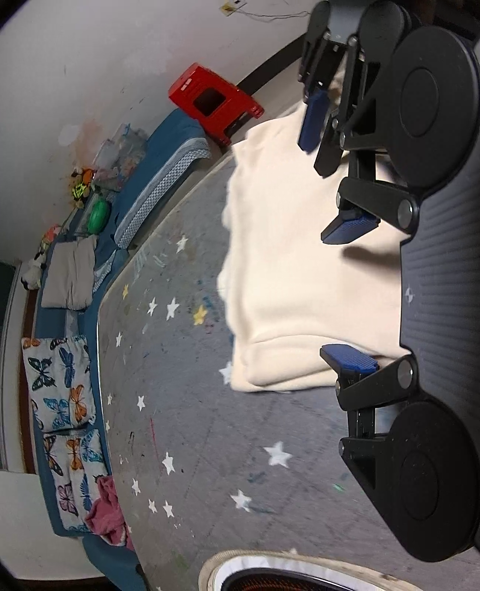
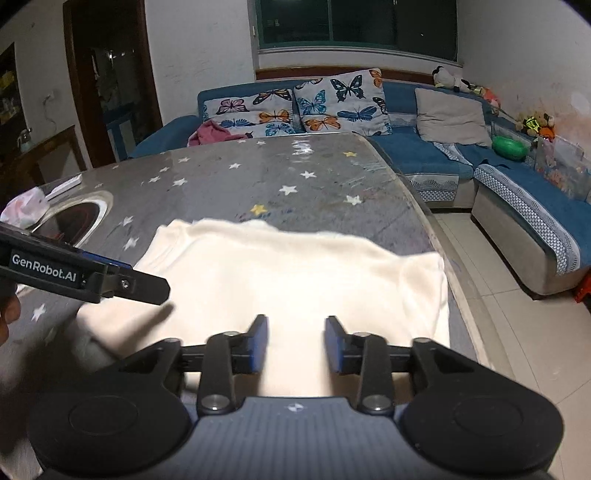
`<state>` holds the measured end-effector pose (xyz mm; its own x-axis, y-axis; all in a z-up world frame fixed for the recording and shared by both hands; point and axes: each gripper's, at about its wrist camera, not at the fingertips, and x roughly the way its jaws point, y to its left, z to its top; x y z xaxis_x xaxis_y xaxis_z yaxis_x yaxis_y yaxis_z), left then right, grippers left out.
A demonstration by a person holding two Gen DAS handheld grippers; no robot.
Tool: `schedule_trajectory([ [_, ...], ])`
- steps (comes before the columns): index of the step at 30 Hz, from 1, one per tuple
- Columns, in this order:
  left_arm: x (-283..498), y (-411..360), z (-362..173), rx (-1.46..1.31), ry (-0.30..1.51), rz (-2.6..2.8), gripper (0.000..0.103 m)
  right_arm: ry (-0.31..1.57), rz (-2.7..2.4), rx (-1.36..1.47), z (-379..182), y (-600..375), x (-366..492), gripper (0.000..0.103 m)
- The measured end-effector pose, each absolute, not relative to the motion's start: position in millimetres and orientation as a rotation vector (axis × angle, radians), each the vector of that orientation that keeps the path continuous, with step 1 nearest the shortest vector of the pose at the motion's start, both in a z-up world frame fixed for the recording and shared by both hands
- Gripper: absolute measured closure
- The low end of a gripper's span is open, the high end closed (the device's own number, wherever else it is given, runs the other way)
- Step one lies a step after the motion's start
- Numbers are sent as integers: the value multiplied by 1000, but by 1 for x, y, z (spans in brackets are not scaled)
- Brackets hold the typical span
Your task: Fold clothes
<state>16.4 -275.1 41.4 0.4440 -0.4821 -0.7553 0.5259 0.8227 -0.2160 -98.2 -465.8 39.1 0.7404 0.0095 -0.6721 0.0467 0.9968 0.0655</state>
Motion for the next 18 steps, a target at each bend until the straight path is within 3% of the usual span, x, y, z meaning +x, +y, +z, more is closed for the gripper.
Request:
schedule_trajectory([
  [18,-11,-245,39,47,886,-606,35,688,-88,47,50,-467,-140,62],
])
